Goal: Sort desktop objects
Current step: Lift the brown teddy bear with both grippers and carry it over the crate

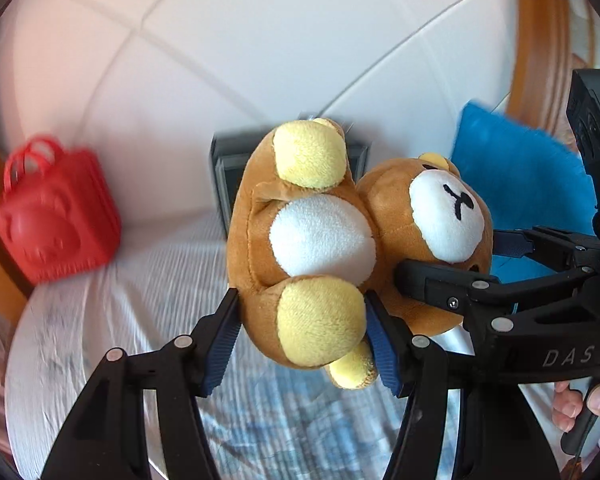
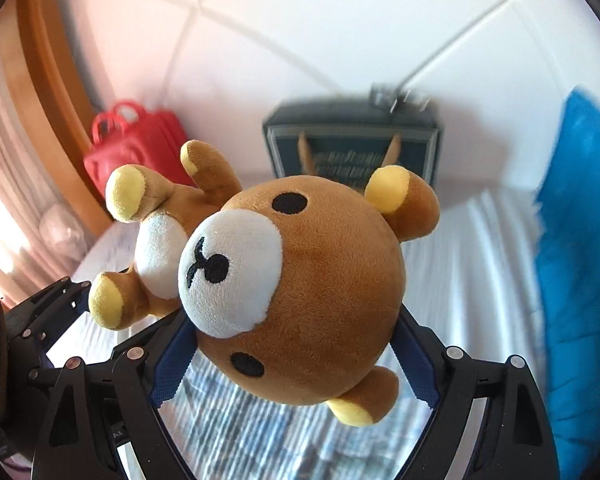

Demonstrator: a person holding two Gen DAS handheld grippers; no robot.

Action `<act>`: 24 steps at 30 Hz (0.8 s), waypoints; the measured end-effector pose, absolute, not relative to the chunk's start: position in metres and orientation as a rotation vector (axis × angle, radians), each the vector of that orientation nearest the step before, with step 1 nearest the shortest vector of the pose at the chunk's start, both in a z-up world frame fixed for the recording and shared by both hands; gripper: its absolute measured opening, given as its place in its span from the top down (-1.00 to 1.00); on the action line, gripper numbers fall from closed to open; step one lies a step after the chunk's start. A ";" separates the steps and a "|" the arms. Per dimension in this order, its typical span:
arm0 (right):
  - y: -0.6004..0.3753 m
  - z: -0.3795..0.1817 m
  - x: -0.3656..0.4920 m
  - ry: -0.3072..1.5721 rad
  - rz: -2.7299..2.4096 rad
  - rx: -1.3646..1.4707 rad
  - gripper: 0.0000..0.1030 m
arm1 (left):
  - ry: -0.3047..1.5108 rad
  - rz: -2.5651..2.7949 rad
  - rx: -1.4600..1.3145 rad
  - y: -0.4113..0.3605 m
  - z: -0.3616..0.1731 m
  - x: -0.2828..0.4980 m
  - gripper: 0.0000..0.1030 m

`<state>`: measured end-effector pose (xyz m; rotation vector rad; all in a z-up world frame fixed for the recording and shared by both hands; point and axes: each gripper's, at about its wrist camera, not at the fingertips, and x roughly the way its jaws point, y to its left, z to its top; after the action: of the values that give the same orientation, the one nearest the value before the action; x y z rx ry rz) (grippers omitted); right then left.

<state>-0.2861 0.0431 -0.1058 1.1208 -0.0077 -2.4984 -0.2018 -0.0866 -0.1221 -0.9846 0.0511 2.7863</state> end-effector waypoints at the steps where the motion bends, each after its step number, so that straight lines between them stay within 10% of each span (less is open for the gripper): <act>1: 0.053 -0.087 -0.276 -0.007 -2.529 1.081 -0.74 | 0.061 2.787 -0.946 -0.079 -0.109 -0.197 -0.15; 24: 0.351 0.085 -0.151 -0.075 -2.924 0.775 -0.75 | 0.142 2.603 -0.549 0.243 0.046 -0.097 -0.15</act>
<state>-0.1509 0.3510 0.0848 0.7751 -0.0745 -2.9235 -0.0975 0.2430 0.0460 -0.5493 0.1416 2.6028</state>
